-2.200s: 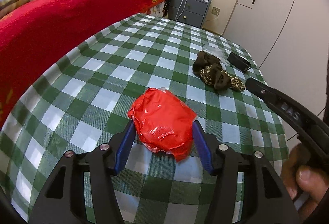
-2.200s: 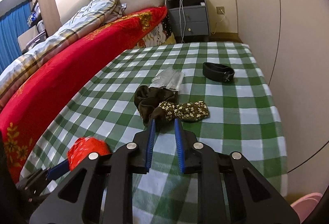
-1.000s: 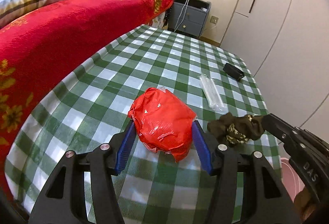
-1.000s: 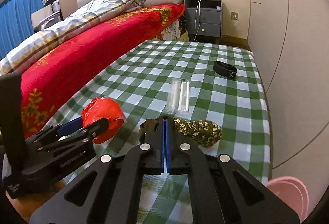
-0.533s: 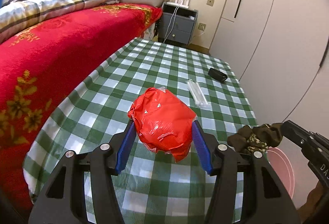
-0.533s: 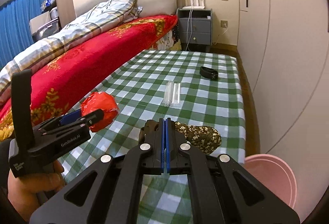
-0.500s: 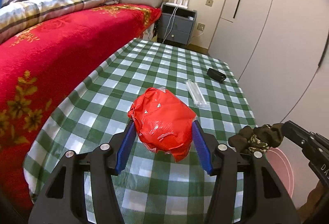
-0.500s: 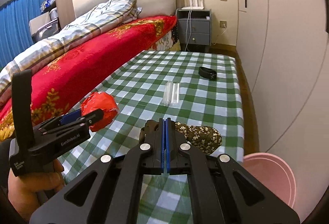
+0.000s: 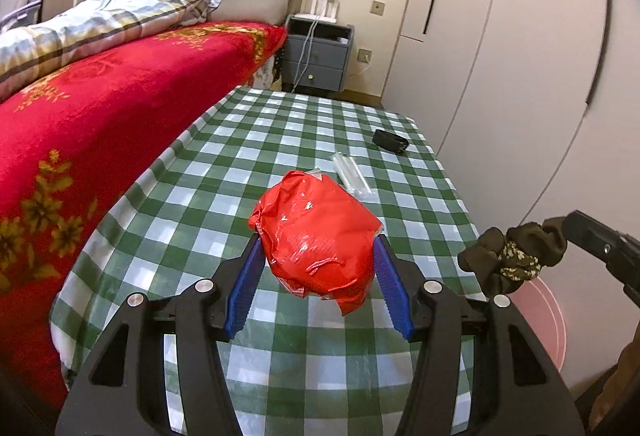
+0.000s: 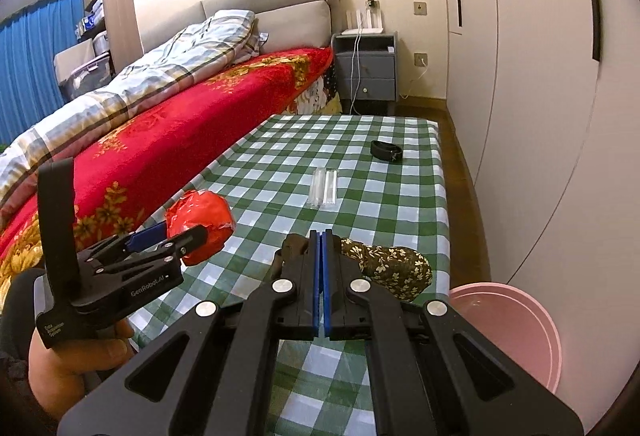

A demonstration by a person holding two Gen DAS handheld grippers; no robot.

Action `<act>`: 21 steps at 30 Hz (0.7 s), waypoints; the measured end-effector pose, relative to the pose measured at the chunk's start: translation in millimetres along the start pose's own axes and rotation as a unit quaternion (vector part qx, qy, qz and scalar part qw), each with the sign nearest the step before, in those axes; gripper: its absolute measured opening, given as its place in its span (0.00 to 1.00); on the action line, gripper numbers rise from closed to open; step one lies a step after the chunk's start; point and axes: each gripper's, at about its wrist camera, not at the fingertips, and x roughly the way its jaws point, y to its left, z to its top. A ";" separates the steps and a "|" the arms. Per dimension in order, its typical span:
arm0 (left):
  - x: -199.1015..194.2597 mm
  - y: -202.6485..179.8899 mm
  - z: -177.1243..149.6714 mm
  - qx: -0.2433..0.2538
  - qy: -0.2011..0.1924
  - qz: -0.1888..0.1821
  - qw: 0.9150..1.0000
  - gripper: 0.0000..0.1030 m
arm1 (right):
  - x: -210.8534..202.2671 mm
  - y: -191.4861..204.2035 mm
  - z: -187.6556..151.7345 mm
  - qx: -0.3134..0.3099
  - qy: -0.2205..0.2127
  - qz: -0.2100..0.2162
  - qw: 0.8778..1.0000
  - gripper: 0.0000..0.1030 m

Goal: Collect trash
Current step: 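Carry the red bag and black cloth over the pink bin with both grippers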

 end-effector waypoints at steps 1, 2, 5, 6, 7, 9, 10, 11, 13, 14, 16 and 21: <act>-1.4 -1.7 -0.9 0.003 -0.001 -0.002 1.000 0.53 | -2.3 0.6 -0.3 -0.002 -0.001 -0.002 1.000 0.01; -2.4 -3.6 -1.5 0.005 -0.002 -0.003 1.000 0.53 | -5.0 2.0 -0.7 -0.004 -0.003 -0.004 1.000 0.01; -5.0 -7.0 -1.7 0.010 -0.005 -0.006 1.000 0.53 | -12.3 1.8 -2.6 -0.008 -0.008 -0.009 1.000 0.01; -5.4 -7.4 -2.1 0.011 -0.006 -0.006 1.000 0.53 | -15.4 1.5 -3.3 -0.010 -0.010 -0.012 1.000 0.01; -6.1 -8.1 -2.2 0.012 -0.007 -0.008 1.000 0.53 | -18.1 1.0 -4.0 -0.011 -0.011 -0.013 1.000 0.01; -7.4 -10.4 -2.7 0.015 -0.009 -0.010 1.000 0.53 | -23.4 0.2 -4.9 -0.011 -0.014 -0.017 1.000 0.01; -7.8 -11.5 -3.2 0.016 -0.009 -0.011 1.000 0.53 | -26.0 -0.9 -5.2 -0.011 -0.016 -0.018 1.000 0.01; -8.5 -13.0 -3.8 0.018 -0.010 -0.013 1.000 0.53 | -28.4 -2.2 -5.3 -0.010 -0.017 -0.019 1.000 0.01; -10.1 -16.3 -4.8 0.022 -0.011 -0.016 1.000 0.53 | -32.7 -4.6 -5.4 -0.008 -0.019 -0.021 1.000 0.01; -10.7 -18.1 -5.2 0.024 -0.012 -0.017 0.999 0.53 | -35.4 -6.2 -5.8 -0.007 -0.020 -0.023 0.999 0.01; -11.6 -20.8 -5.8 0.027 -0.013 -0.020 0.999 0.53 | -38.9 -8.2 -6.8 -0.005 -0.022 -0.026 0.999 0.01; -12.9 -28.5 -8.7 0.038 -0.014 -0.025 0.999 0.53 | -48.0 -13.1 -7.7 -0.002 -0.025 -0.033 0.999 0.01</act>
